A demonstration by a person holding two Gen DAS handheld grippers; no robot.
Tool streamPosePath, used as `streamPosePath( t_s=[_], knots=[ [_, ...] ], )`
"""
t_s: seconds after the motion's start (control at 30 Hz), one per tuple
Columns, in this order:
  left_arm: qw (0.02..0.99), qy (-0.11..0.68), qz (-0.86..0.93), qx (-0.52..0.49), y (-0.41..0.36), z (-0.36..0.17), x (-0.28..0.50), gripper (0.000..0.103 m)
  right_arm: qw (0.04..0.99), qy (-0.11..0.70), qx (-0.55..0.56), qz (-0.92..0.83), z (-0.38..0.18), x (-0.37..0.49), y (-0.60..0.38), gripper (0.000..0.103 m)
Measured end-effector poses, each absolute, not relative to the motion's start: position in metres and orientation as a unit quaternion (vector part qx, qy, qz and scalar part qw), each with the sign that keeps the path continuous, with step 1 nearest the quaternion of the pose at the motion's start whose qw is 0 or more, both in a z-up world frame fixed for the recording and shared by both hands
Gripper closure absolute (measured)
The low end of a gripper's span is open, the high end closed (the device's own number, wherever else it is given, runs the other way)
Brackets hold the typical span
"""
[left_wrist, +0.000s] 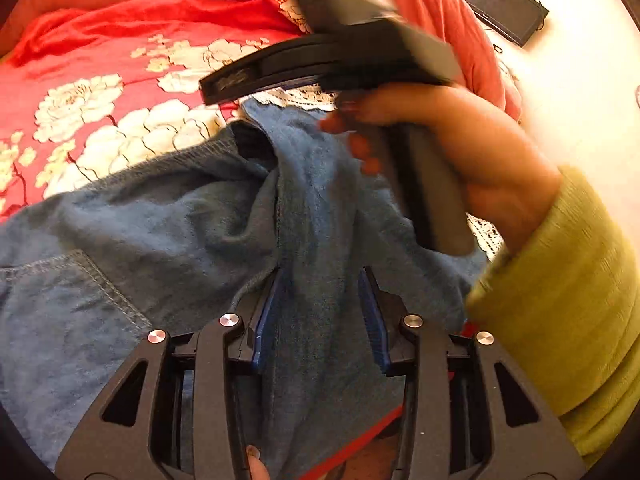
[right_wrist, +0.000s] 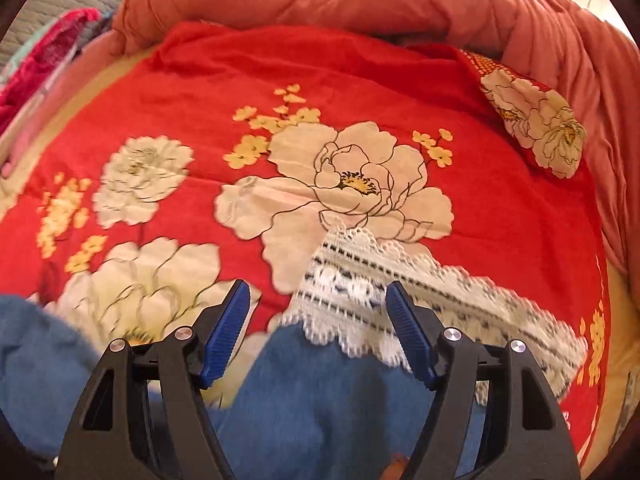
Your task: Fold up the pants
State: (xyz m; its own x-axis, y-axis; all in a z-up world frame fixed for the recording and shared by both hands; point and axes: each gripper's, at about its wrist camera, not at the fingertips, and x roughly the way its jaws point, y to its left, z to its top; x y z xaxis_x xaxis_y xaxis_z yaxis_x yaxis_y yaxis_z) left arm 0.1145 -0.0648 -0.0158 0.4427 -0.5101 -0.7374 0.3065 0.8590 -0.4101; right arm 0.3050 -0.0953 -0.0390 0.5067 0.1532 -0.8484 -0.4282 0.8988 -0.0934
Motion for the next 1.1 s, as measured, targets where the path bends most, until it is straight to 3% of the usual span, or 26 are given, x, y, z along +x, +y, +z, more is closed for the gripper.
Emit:
streamPosePath(
  t_s=[0.03, 0.07, 0.1, 0.2, 0.5, 0.6, 0.63, 0.87, 1.1],
  knots=[
    [0.846, 0.465, -0.24, -0.104, -0.063, -0.014, 0.113, 0.069, 0.854, 0.47, -0.152, 0.162, -0.043, 0.309, -0.093, 0.035],
    [0.85, 0.461, -0.234, -0.097, -0.061, -0.013, 0.113, 0.066, 0.852, 0.474, -0.162, 0.153, -0.048, 0.314, -0.09, 0.048],
    [0.855, 0.458, -0.228, -0.09, -0.06, -0.012, 0.112, 0.061, 0.852, 0.474, -0.168, 0.147, -0.051, 0.317, -0.09, 0.068],
    [0.855, 0.456, -0.225, -0.1, -0.052, -0.01, 0.113, 0.06, 0.858, 0.466, -0.151, 0.153, -0.049, 0.32, -0.102, 0.091],
    [0.866, 0.444, -0.218, -0.07, -0.058, -0.01, 0.113, 0.062, 0.884, 0.425, 0.0, 0.195, 0.009, 0.29, -0.188, 0.092],
    [0.868, 0.438, -0.226, -0.059, -0.065, -0.008, 0.111, 0.09, 0.897, 0.399, 0.021, 0.19, 0.032, 0.268, -0.211, 0.092],
    [0.866, 0.438, -0.233, -0.061, -0.065, -0.011, 0.111, 0.096, 0.9, 0.392, 0.028, 0.188, 0.038, 0.261, -0.218, 0.092],
    [0.869, 0.426, -0.25, -0.023, -0.075, -0.008, 0.107, 0.099, 0.91, 0.366, 0.104, 0.163, 0.056, 0.194, -0.293, 0.092],
    [0.87, 0.412, -0.271, -0.002, -0.089, -0.001, 0.085, 0.099, 0.883, 0.396, 0.202, 0.149, 0.026, 0.132, -0.354, 0.092]
  ],
)
